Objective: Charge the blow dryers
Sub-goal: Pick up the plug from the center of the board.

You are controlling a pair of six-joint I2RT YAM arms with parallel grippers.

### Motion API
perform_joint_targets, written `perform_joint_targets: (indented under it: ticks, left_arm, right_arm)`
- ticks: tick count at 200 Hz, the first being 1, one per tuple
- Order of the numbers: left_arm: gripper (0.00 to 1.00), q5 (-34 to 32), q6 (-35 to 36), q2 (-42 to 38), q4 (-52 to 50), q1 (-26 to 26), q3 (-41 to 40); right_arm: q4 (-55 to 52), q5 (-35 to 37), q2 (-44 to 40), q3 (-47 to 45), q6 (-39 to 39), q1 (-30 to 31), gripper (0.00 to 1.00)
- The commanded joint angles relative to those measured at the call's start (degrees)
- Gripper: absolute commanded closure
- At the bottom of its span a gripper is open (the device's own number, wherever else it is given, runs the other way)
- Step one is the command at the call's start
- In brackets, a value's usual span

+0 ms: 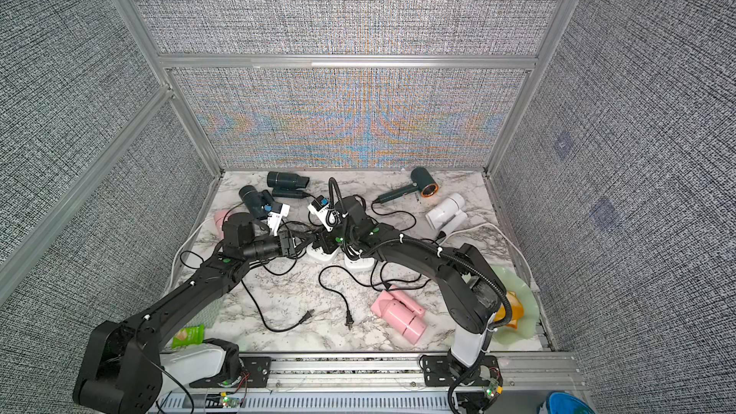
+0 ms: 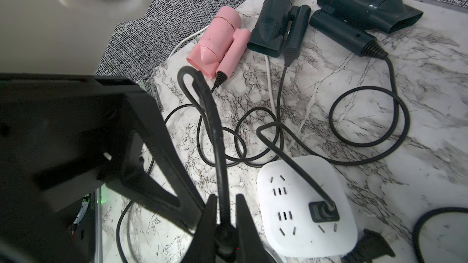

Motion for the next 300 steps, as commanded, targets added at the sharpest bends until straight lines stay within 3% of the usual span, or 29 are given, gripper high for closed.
perform_joint_targets:
  ticks: [1, 52, 96, 164, 185, 238, 264, 300]
  left_arm:
    - [0.55, -3.1, -0.6, 0.4, 4.4, 0.1, 0.2]
    - [0.53, -9.6, -0.1, -0.5, 0.0, 0.2, 0.5]
    - [0.46, -13.8, 0.6, -3.3, -1.9, 0.1, 0.7]
    - [0.48, -6.4, -0.3, 0.5, 3.9, 0.1, 1.5]
    - [0.53, -5.5, -0.6, 0.9, 4.4, 0.1, 1.1]
    - [0.84, -4.4, -3.0, 0.6, 7.6, 0.0, -0.3]
    - [0.92, -5.4, -3.1, 0.4, 7.5, 0.0, -0.4]
    - [0.97, -10.2, -3.6, -1.4, 7.3, -0.4, -1.4]
  right_arm:
    - [1.1, -6.0, -1.0, -0.4, -0.6, 0.6, 0.94]
    - [0.2, -1.8, -1.4, -0.7, 0.3, 0.7, 0.94]
    - [-0.6, 1.0, -2.0, -1.3, 0.4, 0.6, 0.94]
    - [-0.1, -3.4, -2.6, -2.0, -0.6, 1.3, 0.94]
    - [0.0, -2.7, -2.4, -2.0, -0.5, 1.4, 0.94]
    - [0.7, -0.7, -1.8, -2.3, 0.3, 1.4, 0.94]
    - [1.1, 0.5, -2.0, -2.3, 1.0, 1.4, 0.92]
    - [0.0, 4.0, -2.7, -2.0, 3.9, 1.4, 0.62]
